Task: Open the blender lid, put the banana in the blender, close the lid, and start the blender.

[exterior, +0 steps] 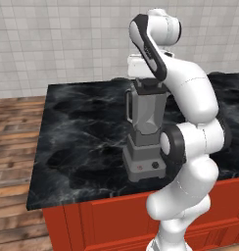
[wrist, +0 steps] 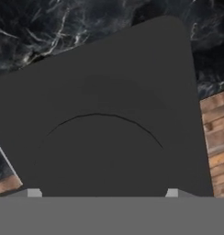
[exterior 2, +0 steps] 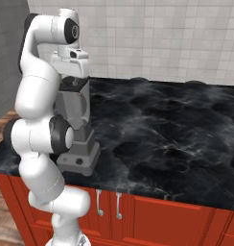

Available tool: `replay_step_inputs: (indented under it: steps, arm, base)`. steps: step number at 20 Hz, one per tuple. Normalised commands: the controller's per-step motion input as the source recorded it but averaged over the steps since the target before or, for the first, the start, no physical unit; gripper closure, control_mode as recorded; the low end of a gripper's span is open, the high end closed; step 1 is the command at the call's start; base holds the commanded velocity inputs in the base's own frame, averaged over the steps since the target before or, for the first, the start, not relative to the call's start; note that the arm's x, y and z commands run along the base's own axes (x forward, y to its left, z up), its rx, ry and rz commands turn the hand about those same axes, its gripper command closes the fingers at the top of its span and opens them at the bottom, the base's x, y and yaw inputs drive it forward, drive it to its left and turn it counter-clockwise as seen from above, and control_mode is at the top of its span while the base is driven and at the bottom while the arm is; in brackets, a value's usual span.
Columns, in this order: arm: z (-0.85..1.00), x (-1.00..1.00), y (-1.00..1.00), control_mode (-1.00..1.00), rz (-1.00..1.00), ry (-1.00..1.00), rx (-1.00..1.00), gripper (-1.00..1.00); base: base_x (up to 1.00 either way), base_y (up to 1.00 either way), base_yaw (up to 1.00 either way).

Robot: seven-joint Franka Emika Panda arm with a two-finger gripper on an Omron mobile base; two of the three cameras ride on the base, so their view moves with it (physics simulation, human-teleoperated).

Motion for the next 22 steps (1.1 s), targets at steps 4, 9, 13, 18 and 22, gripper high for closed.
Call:
replay_step_inputs:
  steps: [4,9,13,18,22]
  arm:
    - [-0.01,0.03,-0.11,-1.00,0.00,0.11,0.00,1.00]
    - [-0.16,0.00,-0.01,-1.00,0.01,0.03,0.06,1.00]
    - [-0.04,0.00,0.00,-1.00,0.04,0.00,0.08,1.00]
    - [-0.04,-0.01,0.00,-1.00,0.09,0.00,0.04,1.00]
    - [-0.08,0.00,0.04,-1.00,0.11,0.06,0.02,1.00]
  base:
    - [0.00,0.00,0.00]
    - [0.00,0.00,0.00]
    - [0.00,0.00,0.00]
    - [0.00,0.00,0.00]
    - [0.00,0.00,0.00]
